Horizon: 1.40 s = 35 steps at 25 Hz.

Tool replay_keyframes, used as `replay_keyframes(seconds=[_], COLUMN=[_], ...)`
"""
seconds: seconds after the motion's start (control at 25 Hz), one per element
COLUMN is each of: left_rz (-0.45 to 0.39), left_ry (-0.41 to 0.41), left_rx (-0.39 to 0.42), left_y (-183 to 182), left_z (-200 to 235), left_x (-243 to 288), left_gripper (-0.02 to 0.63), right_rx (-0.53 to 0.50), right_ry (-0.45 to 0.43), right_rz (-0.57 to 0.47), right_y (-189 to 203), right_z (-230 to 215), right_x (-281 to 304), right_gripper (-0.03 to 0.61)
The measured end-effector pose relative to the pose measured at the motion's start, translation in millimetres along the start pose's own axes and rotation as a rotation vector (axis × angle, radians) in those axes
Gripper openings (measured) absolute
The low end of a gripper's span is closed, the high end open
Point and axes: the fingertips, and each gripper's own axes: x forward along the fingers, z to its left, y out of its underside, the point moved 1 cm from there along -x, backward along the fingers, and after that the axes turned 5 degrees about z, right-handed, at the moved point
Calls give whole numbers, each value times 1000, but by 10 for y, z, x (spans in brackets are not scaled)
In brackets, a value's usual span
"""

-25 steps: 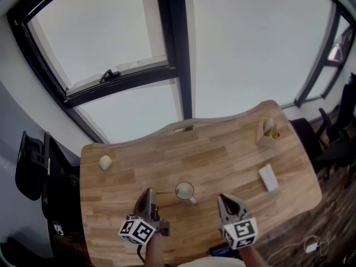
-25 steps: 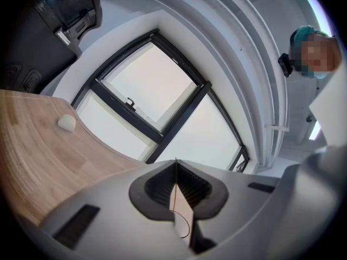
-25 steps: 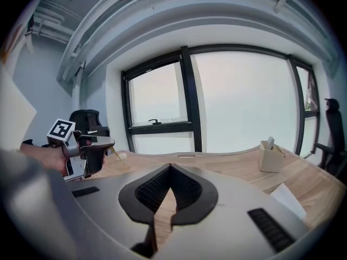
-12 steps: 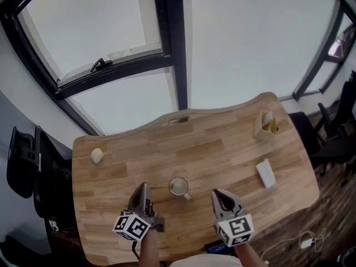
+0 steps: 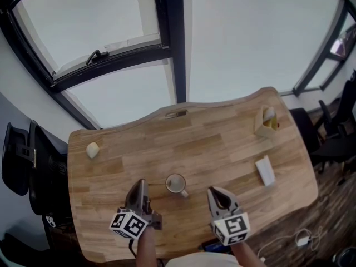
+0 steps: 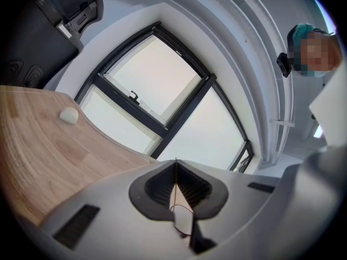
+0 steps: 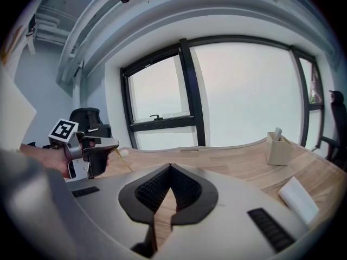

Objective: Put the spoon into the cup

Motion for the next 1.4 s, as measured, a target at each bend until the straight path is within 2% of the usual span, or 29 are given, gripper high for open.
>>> replay_keyframes(seconds=[0.32,0.52,1.04,1.4], left_rz=[12,32,66,96], left_ry=[-2,5,13,11], left_rx=[-11,0,46,59], left_y=[38,86,161,255], left_z=[29,21,-4,-10], left_x=[38,74,170,234], left_gripper=[3,3,3,3], right_rx=[-8,14,6,13], right_ry=[10,-3,1,2], right_rz=[-52,-4,35,24], right_y=[25,6,85,86], right_z=[-42,14,27,-34], right_x=[73,78,100,142], right_gripper=[-3,-3,-3,-3])
